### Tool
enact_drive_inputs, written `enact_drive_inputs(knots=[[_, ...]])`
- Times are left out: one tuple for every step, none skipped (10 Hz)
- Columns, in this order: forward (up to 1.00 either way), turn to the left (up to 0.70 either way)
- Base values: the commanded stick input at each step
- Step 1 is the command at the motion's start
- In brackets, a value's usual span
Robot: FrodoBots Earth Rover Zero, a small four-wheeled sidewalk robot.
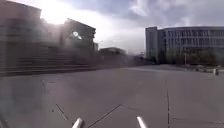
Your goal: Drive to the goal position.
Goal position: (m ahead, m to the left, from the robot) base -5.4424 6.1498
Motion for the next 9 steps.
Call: enact_drive_inputs(knots=[[1.00,-0.27],[1.00,-0.27],[0.31,-0.39],[0.00,-0.45],[0.00,-0.45],[0.00,-0.45],[0.00,-0.45],[0.00,-0.45],[0.00,-0.45]])
